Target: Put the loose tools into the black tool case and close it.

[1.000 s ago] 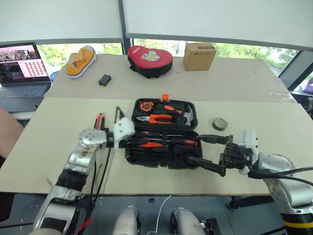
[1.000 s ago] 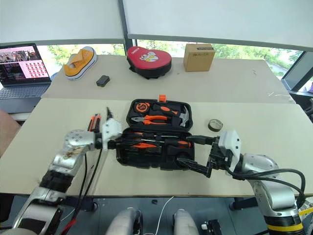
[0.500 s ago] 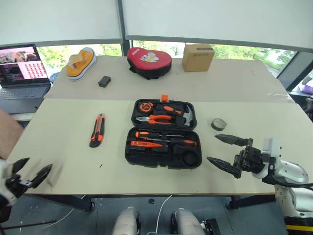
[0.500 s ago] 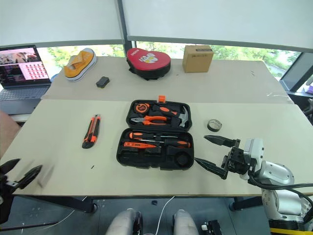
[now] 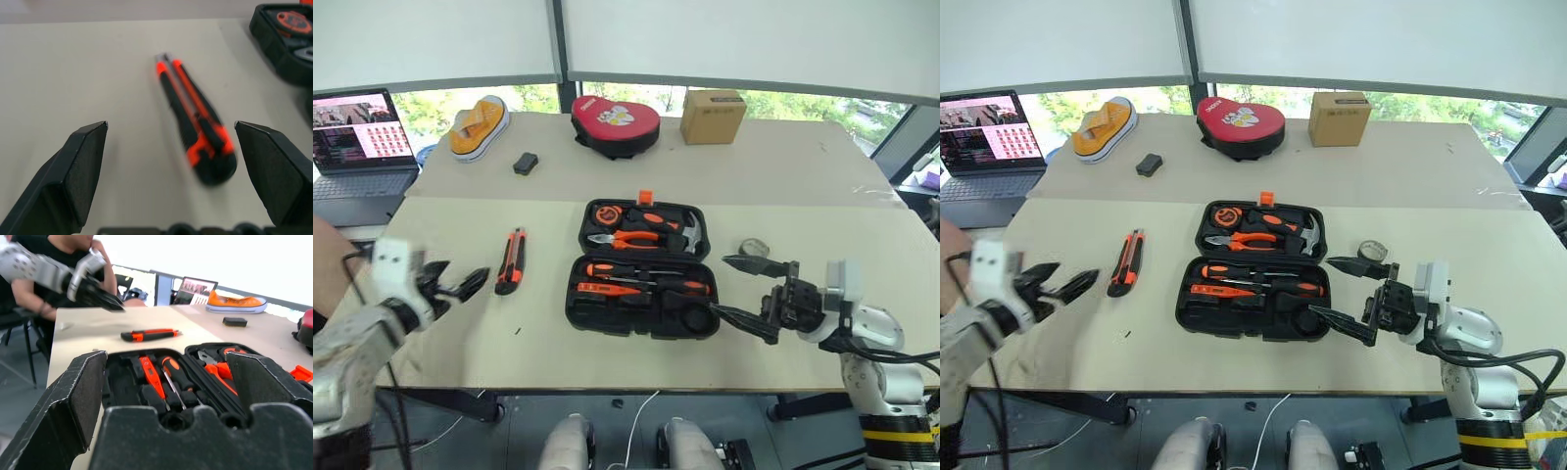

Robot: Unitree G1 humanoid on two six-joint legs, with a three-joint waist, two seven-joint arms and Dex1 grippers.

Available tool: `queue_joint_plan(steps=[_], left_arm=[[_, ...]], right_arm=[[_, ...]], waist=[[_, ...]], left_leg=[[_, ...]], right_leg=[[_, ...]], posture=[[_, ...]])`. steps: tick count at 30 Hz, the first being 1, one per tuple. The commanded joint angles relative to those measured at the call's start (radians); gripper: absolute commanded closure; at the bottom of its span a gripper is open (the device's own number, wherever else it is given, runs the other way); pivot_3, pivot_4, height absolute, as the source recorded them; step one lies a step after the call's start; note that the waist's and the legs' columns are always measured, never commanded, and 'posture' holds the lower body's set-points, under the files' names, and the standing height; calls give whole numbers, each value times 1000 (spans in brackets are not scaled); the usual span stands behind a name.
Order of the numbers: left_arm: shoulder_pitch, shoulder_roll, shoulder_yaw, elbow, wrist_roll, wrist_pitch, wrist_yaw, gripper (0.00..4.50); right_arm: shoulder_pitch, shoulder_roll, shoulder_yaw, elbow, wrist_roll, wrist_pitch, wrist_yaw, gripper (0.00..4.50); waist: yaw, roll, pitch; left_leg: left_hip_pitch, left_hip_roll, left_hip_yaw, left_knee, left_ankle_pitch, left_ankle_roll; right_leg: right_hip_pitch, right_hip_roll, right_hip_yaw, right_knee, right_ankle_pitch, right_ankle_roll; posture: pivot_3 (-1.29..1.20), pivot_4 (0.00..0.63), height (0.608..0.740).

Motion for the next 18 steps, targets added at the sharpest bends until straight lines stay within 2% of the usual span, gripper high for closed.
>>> queue_joint_plan(steps=[1, 3, 5, 8, 13, 16, 18], left_arm=[[-91, -47, -74, 59, 80, 16, 121, 36], [-130, -62, -134, 121, 147, 10, 167, 36], [-161, -86, -157, 168, 152, 11, 169, 36], [-184, -94, -182, 207, 164, -4, 147, 738], [-167, -39, -195, 220, 138, -74, -23, 2643], [-145, 41, -181, 244, 157, -234, -172, 2714], [-136, 108, -166, 273, 158, -401, -331, 2714]], right_arm=[[-12, 9, 2, -29, -10, -21, -19, 0], [-13, 17, 6, -32, -17, -24, -27, 0], [-11, 20, 7, -41, -19, -21, -35, 0], [-7, 18, 3, -53, -17, -15, -48, 0], [2, 10, 0, -76, -11, -1, -63, 0], [9, -2, -5, -90, -4, 9, -64, 0], [14, -17, -13, -96, 1, 15, -60, 0]], waist=[[-3, 0, 0], [-5, 0, 0], [-6, 0, 0], [-5, 0, 0], [-4, 0, 0], [-5, 0, 0], [-5, 0, 0]], left_leg=[[0, 0, 0, 0, 0, 0], [0, 0, 0, 0, 0, 0], [0, 0, 0, 0, 0, 0], [0, 0, 0, 0, 0, 0], [0, 0, 0, 0, 0, 0], [-1, 0, 0, 0, 0, 0], [-2, 1, 0, -1, 0, -1]], right_leg=[[0, 0, 0, 0, 0, 0], [0, 1, 0, 0, 0, 0], [0, 2, 1, 0, 0, 0], [-1, 2, 1, 0, 0, 0], [0, 1, 1, 0, 0, 0], [-2, 1, 1, 0, 0, 0], [-4, 1, 1, 0, 0, -1]], posture=[[0, 150, 740], [0, 150, 740], [0, 150, 740], [0, 150, 740], [0, 150, 740], [0, 150, 740], [0, 150, 740]])
